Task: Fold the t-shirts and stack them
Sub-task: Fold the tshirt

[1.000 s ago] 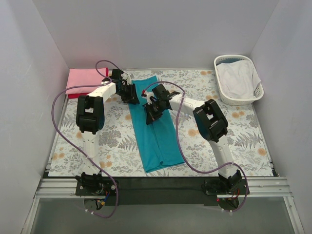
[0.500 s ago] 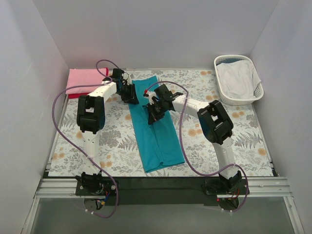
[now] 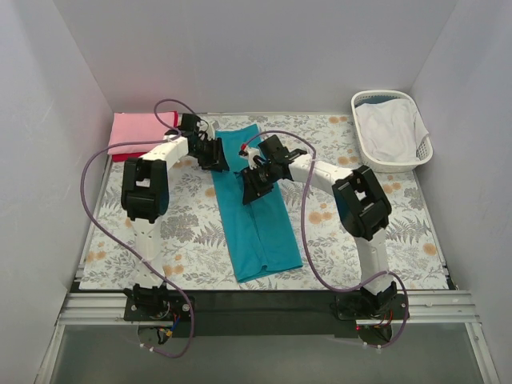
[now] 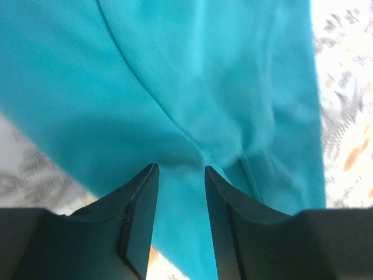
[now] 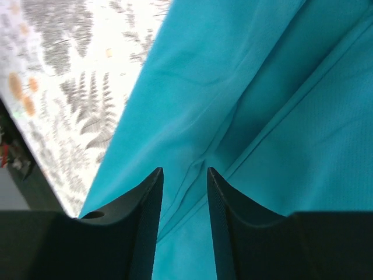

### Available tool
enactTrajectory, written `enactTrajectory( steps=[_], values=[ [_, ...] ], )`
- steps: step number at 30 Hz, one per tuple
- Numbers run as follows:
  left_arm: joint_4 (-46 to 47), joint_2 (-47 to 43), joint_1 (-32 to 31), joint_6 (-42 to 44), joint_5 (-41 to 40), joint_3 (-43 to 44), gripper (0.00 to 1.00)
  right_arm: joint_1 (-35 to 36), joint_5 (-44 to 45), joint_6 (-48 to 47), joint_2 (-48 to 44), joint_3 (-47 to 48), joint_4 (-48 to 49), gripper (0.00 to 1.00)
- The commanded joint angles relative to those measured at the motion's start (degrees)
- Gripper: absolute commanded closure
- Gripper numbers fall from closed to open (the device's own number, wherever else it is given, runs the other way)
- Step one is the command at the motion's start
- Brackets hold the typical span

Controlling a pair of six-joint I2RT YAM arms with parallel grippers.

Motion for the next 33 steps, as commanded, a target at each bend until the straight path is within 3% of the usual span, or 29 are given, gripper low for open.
enactTrajectory(
  steps=[1, 6, 15, 26, 33],
  values=[
    [4.3, -13.6, 1.1, 1.4, 5.4, -4.2, 0.63, -1.6, -7.1, -0.7, -11.3, -0.4, 0.0, 0.56],
    [0.4, -16.5, 1.1, 2.2, 3.7, -4.9, 0.59, -5.5, -8.2, -4.4, -16.0, -4.9, 0.1, 0.55],
    [-0.4, -8.2, 0.9, 1.2, 0.7, -3.8, 0.67, -12.9, -8.6, -5.5, -6.8, -4.4, 0.2, 0.86],
    [-3.4, 8.0, -0.3, 3.5, -0.9, 7.5, 0.68, -14.2, -8.5, -6.2, 0.3, -0.7, 0.3, 0.89],
    [-5.8, 18.7, -0.4, 3.0, -0.6, 23.1, 0.69, -17.7, -8.0, -5.0, 9.7, 5.7, 0.2, 0.90]
  ],
)
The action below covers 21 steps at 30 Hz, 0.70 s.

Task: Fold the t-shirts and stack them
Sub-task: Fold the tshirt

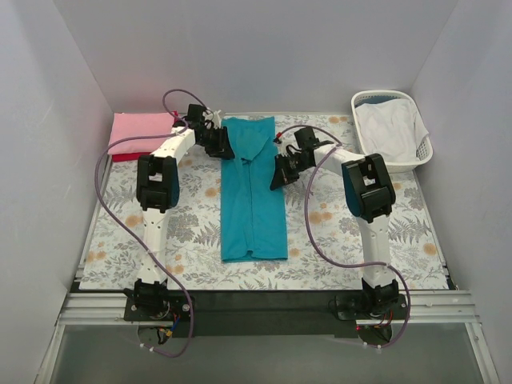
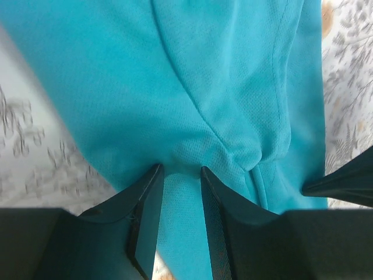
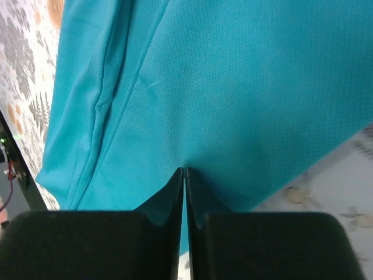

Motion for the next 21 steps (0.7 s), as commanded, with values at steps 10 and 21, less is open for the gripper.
enactTrajectory(
  steps=[10, 21],
  values=[
    [1.4, -5.4, -0.3, 5.3, 3.8, 9.7, 0.45, -4.3, -9.0, -1.4, -6.3, 8.7, -1.8, 0.62],
    [4.3, -44.3, -1.2, 20.0, 12.8, -27.6, 0.41, -3.2, 0.5, -22.4, -31.6, -2.8, -17.9, 0.56]
  ],
)
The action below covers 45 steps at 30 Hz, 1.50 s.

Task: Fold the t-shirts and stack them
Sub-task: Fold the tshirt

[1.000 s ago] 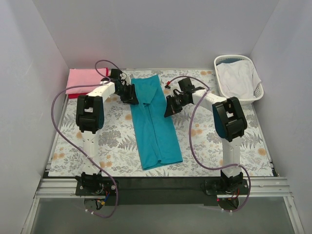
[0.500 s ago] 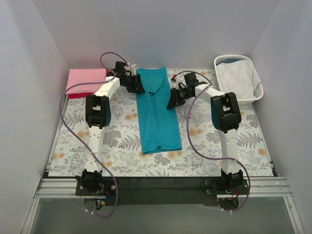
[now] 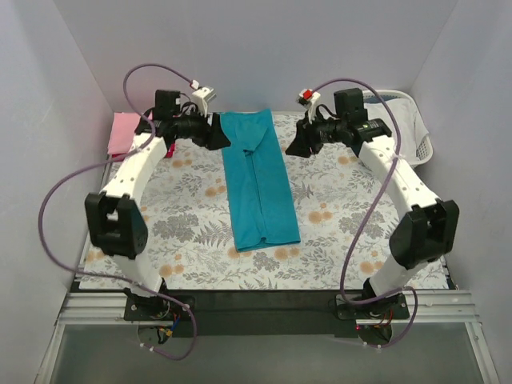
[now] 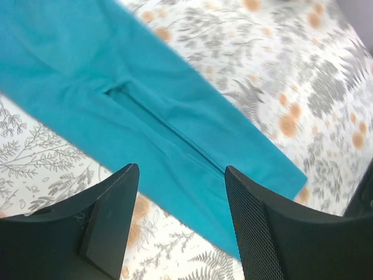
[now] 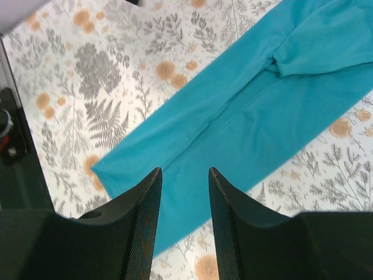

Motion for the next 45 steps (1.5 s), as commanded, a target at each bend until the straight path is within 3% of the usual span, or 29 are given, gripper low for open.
enactTrajectory(
  steps=[1, 7, 11, 17, 22, 26, 33, 39, 45],
  values=[
    [1.6, -15.7, -1.1, 11.4, 4.9, -17.3, 0.41, 1.2, 6.8, -13.4, -4.5, -7.6, -10.3, 0.55],
    [1.2, -39.4, -4.8, 25.9, 1.5, -43.5, 0.41, 6.9, 19.2, -35.5, -20.1, -27.3, -10.3, 0.48],
    [2.7, -46.8, -12.5, 32.9, -3.5, -55.6, 0.41, 10.8, 21.6, -44.4, -28.0, -39.4, -5.3, 0.44],
    [15.6, -50.4, -23.9, 35.0, -9.1, -67.9, 0.41, 18.9, 19.9, -53.4, -36.2, -54.9, 6.2, 0.45],
    [19.7, -44.9, -29.3, 33.5, -11.9, -69.0, 0.43, 24.2, 19.4, -56.8, -35.9, -60.5, 10.9, 0.46],
    [21.5, -41.9, -30.1, 31.6, -11.7, -67.8, 0.44, 24.3, 21.0, -57.6, -30.2, -60.7, 13.2, 0.52],
    [22.3, -39.5, -30.5, 32.0, -11.9, -67.7, 0.45, 24.2, 22.0, -57.5, -24.9, -60.2, 17.2, 0.53],
    [23.1, -38.9, -30.7, 32.7, -12.0, -68.8, 0.45, 22.3, 22.4, -56.8, -19.0, -58.9, 15.2, 0.53],
    [23.1, -40.1, -30.8, 35.1, -12.1, -70.1, 0.46, 19.4, 20.2, -56.3, -11.4, -52.8, 5.9, 0.64]
  ],
)
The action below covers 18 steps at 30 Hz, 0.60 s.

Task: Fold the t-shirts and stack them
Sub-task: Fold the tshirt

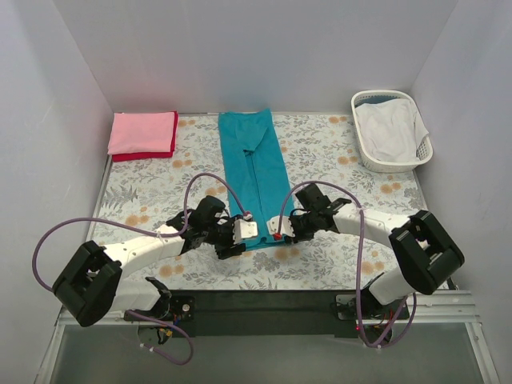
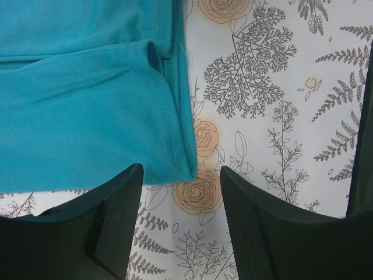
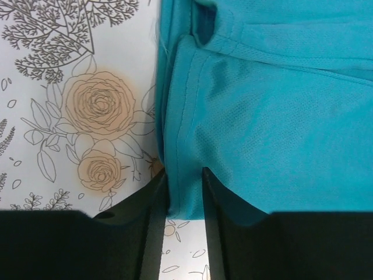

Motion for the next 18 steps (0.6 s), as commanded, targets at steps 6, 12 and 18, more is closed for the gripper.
enactTrajectory(
  steps=[6, 12, 18],
  values=[
    [0.8, -2.2, -0.3, 2.6, 0.3, -1.2, 0.46, -1.6, -1.1, -1.1, 7.8, 3.1, -14.0, 0.78],
    [2.1, -1.5, -2.2, 1.1, -0.6, -1.9, 0.51, -1.6, -2.0, 1.3, 7.8, 4.8, -14.7, 0.99],
    [7.4, 0.7, -5.0, 0.7, -6.4, -3.4, 0.51, -1.6, -2.7, 2.1, 8.1, 6.0, -15.9, 0.99]
  ],
)
